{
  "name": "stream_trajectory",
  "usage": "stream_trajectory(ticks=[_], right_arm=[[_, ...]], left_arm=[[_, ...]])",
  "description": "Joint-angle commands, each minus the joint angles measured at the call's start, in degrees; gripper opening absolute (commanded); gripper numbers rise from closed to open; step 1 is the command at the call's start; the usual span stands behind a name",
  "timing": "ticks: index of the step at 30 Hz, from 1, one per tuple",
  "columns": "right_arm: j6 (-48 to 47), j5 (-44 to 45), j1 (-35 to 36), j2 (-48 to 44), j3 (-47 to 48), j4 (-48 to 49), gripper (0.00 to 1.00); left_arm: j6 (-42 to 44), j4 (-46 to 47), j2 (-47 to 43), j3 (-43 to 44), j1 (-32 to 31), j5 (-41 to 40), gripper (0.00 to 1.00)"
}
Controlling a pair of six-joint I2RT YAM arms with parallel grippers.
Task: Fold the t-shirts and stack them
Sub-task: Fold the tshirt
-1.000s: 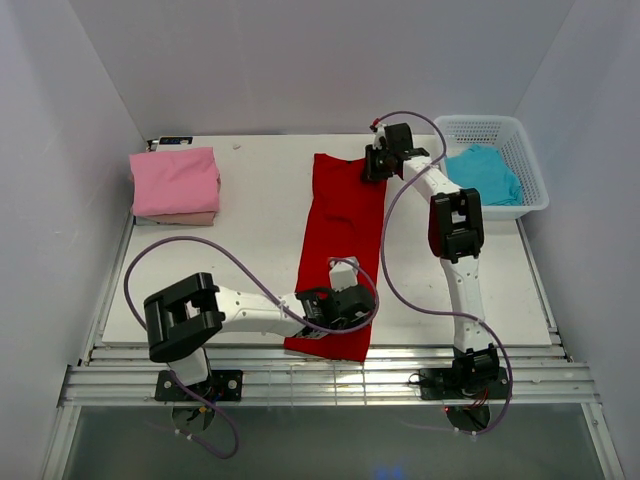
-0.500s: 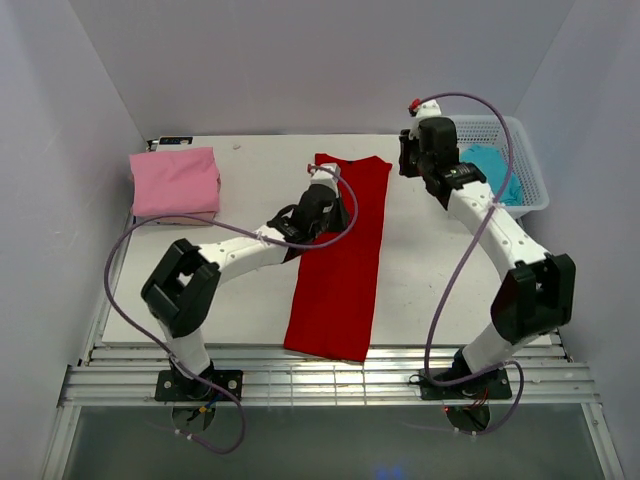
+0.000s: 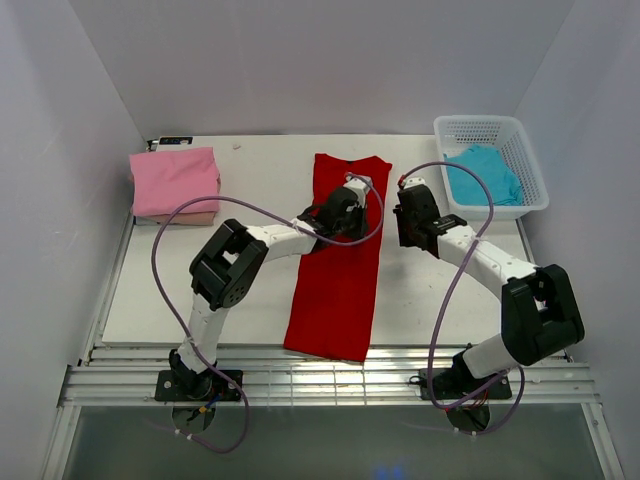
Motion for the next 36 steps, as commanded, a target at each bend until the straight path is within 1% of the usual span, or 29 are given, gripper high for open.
stream_trajectory(ticks=[1, 5, 10, 19, 25, 30, 36], right_arm=[[2.12, 2.53, 0.84, -3.36, -1.06, 1.48, 0.30], [3.96, 2.88, 2.07, -5.11, -3.34, 1.57, 0.30], [6.16, 3.23, 3.74, -7.40, -5.71, 0.87, 0.30], [7.75, 5.43, 4.63, -10.92, -7.30, -1.24, 0.30], [7.75, 6.22, 4.71, -9.08, -6.77, -1.07, 0.30], [7.75, 6.05, 4.80, -5.48, -6.42, -0.54, 0.30], [7.84, 6.40, 5.06, -3.01, -6.42, 0.43, 0.30]], left_arm=[[0.86, 0.97, -0.39, 2.79, 1.31, 0.70, 0.03], [0.78, 0.01, 2.68, 3.93, 2.89, 0.61, 0.03], [0.42, -1.84, 6.47, 7.52, 4.48, 1.66, 0.03], [-1.15, -4.39, 14.90, 13.85, 7.02, 2.19, 0.02], [-2.74, -5.53, 18.77, 18.07, 9.05, 2.37, 0.02], [-4.58, -6.24, 21.50, 21.85, 10.80, 2.19, 0.01], [-5.29, -5.54, 21.51, 21.42, 11.95, 3.07, 0.01]])
